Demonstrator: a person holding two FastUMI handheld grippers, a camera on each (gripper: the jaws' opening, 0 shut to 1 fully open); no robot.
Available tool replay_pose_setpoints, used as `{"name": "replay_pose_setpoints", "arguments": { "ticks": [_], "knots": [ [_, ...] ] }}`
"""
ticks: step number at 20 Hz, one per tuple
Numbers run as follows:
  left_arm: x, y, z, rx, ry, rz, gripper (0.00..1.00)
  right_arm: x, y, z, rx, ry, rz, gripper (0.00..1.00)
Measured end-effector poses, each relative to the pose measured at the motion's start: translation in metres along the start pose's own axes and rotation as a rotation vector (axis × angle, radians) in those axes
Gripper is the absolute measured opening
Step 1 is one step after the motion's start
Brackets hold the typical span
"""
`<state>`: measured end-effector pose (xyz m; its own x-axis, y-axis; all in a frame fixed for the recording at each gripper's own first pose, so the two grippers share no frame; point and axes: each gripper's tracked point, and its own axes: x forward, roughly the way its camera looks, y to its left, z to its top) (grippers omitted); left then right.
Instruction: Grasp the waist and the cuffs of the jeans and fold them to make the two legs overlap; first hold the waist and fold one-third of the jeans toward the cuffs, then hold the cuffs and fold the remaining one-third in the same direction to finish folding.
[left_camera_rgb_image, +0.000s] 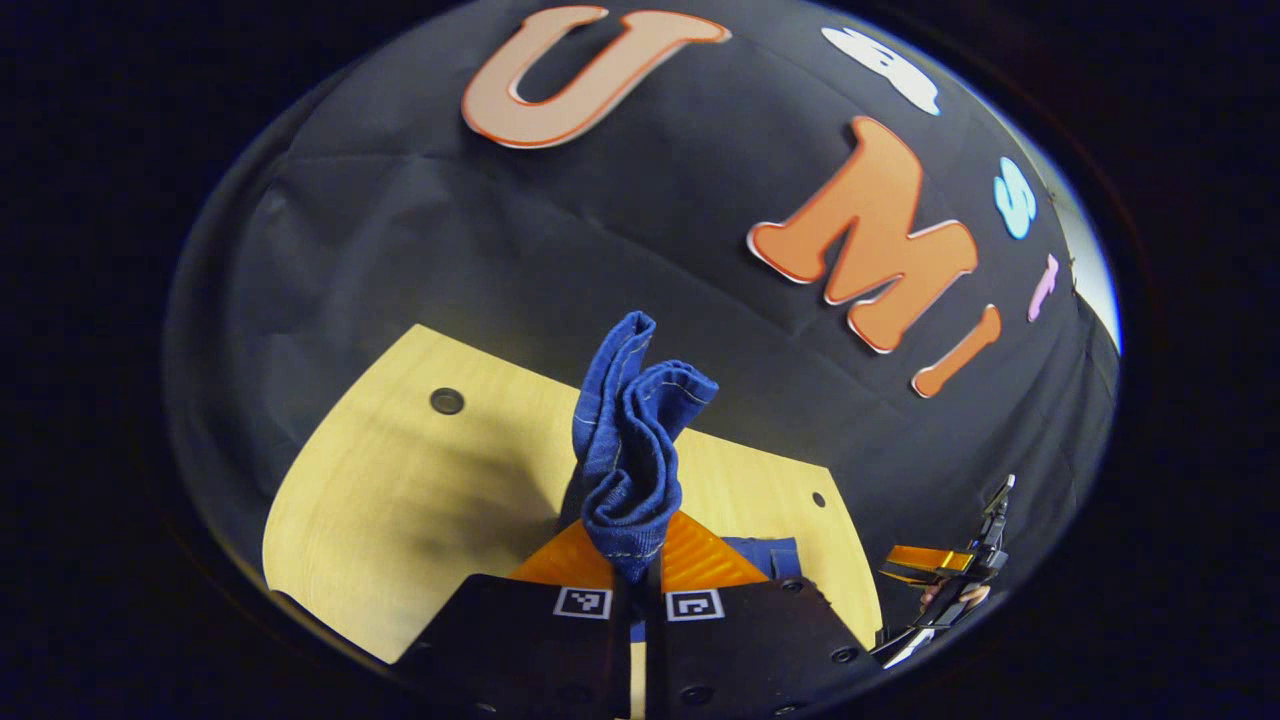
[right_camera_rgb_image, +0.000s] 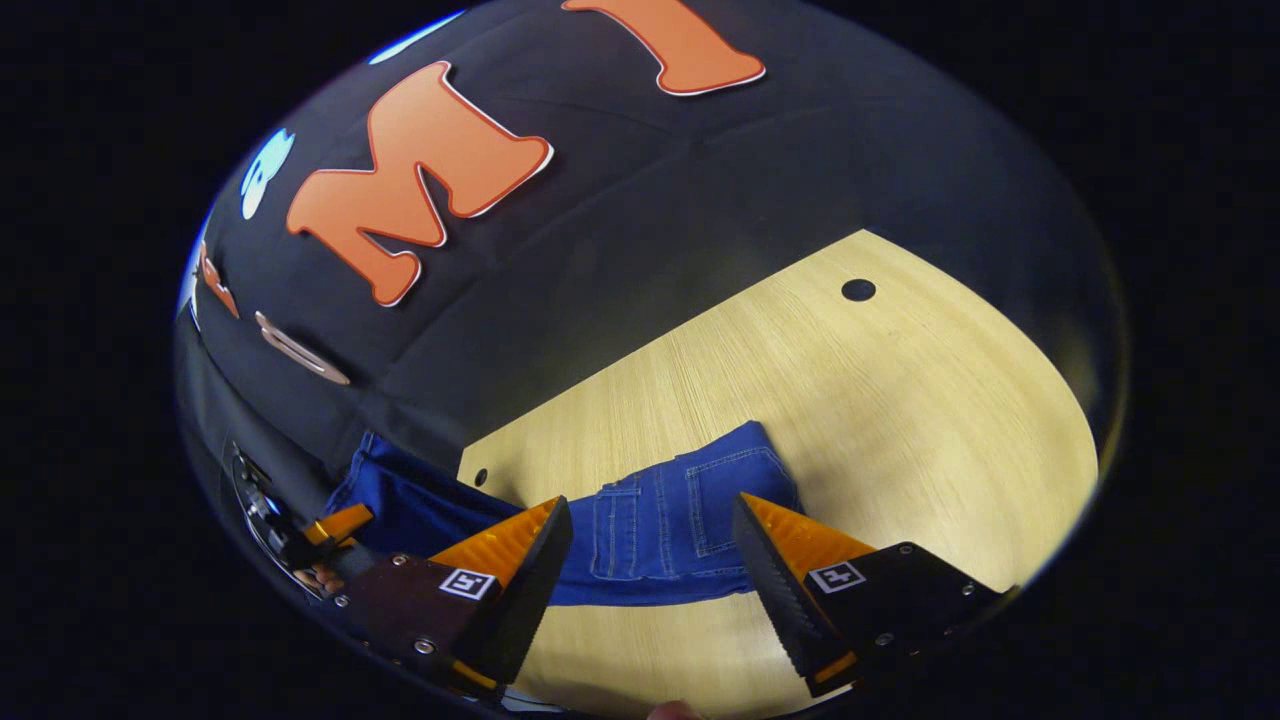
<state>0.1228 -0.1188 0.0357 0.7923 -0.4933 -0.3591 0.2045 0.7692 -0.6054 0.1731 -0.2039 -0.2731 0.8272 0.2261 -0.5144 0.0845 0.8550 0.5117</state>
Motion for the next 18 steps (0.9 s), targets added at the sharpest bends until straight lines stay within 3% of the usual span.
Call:
{"name": "replay_pose_setpoints", "arguments": {
  "ticks": [8,18],
  "knots": [
    [0.043,-0.100,-0.027,0.128,0.060,-0.074,0.06,-0.006,-0.015,0.009,-0.130,-0.027,-0.010,0.98],
    [0.092,-0.165,-0.073,0.185,0.124,-0.055,0.06,-0.012,-0.038,0.018,-0.203,-0.034,-0.006,0.98]
  ]
}}
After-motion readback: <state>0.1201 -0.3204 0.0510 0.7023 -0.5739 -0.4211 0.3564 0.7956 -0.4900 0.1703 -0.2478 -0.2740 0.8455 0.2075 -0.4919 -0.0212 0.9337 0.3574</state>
